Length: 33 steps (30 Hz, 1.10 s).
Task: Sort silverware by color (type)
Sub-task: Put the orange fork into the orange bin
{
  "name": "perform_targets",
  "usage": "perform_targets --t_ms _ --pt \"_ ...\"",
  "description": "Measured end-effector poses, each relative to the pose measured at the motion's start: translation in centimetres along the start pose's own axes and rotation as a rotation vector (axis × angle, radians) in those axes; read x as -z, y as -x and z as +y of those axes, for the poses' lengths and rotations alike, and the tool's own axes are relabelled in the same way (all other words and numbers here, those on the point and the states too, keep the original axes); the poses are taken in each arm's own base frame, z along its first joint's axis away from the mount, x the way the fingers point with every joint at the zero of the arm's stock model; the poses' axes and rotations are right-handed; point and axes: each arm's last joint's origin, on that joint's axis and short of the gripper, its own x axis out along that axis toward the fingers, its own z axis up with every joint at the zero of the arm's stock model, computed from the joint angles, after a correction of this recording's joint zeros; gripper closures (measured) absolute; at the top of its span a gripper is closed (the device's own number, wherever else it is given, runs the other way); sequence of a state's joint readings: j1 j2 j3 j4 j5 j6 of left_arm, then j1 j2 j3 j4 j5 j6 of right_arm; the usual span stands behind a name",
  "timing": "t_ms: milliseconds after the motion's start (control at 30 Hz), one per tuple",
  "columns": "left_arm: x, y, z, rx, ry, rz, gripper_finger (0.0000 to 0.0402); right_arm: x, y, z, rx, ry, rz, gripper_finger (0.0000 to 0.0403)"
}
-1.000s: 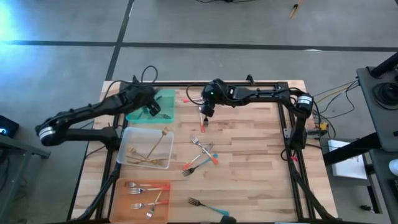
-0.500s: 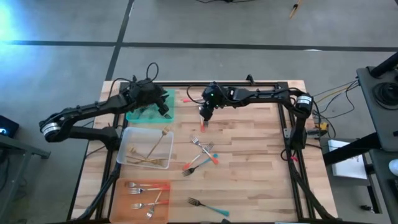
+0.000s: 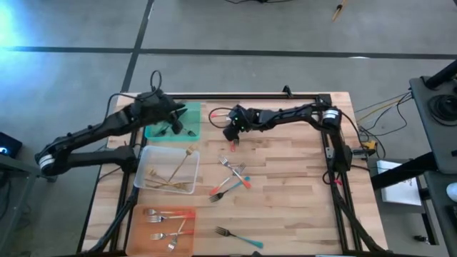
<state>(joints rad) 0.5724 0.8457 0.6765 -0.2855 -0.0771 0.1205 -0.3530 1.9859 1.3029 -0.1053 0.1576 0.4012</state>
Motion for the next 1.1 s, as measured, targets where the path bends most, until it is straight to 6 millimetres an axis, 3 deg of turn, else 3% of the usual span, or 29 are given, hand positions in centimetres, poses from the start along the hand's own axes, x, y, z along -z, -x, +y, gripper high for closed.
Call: perform_targets --t_ms 467,667,833,1100 --pt "0.0 3.2 0.2 -0.002 0.021 -0.068 0.0338 0.4 -1.9 1.7 0.032 -0.018 -0.021 0.0270" --pt "-0.1 3.6 0.3 -0.003 0.034 -0.082 0.0338 0.5 -2.5 2.0 0.035 -0.013 -0.018 0.0316" --pt "-0.1 3.6 0.3 -0.003 0.035 -0.084 0.0338 0.2 -2.0 2.0 0.026 0.037 -0.017 0.0383" --pt "0.0 3.4 0.2 0.021 0.064 -0.072 0.0338 -1.6 -0.1 3.1 -0.097 0.098 -0.057 0.0393"
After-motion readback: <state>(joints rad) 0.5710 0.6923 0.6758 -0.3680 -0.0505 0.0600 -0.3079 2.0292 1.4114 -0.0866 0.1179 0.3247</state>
